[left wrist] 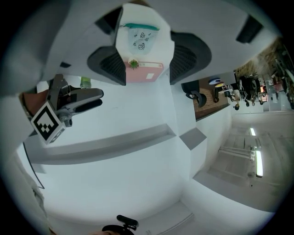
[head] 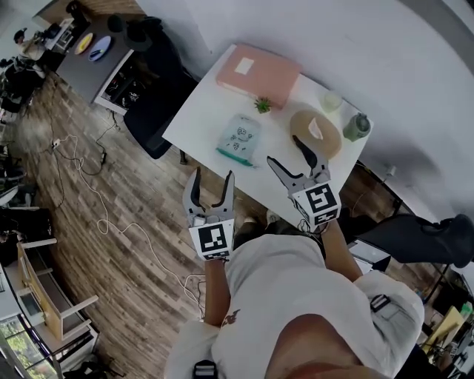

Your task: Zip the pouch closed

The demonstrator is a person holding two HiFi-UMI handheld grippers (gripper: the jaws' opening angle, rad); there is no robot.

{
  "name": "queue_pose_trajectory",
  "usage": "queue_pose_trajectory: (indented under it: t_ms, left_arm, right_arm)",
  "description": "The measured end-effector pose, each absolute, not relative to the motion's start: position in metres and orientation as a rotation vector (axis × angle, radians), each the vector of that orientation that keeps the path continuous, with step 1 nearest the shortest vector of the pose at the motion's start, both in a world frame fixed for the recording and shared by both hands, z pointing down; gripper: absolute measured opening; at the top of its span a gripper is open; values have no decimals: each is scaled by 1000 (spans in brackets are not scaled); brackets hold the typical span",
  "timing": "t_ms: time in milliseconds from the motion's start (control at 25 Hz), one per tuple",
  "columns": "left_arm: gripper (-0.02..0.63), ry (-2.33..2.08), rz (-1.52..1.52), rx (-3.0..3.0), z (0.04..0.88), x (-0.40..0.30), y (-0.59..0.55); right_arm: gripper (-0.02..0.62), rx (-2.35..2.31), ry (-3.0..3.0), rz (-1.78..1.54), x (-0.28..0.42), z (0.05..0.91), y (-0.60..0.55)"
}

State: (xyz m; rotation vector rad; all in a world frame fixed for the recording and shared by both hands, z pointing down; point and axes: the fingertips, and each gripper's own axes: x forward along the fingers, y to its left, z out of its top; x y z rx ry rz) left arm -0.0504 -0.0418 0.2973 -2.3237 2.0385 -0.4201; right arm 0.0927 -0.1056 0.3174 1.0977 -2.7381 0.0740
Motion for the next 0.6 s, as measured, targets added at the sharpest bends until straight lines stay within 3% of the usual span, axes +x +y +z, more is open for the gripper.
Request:
queue_pose_trajectory:
  t_ms: [600]
  left_arm:
    - [279,1983,-479,-2536,376,-69,-97]
  right_arm:
    - [295,1069,-2572,178,65,389,-138]
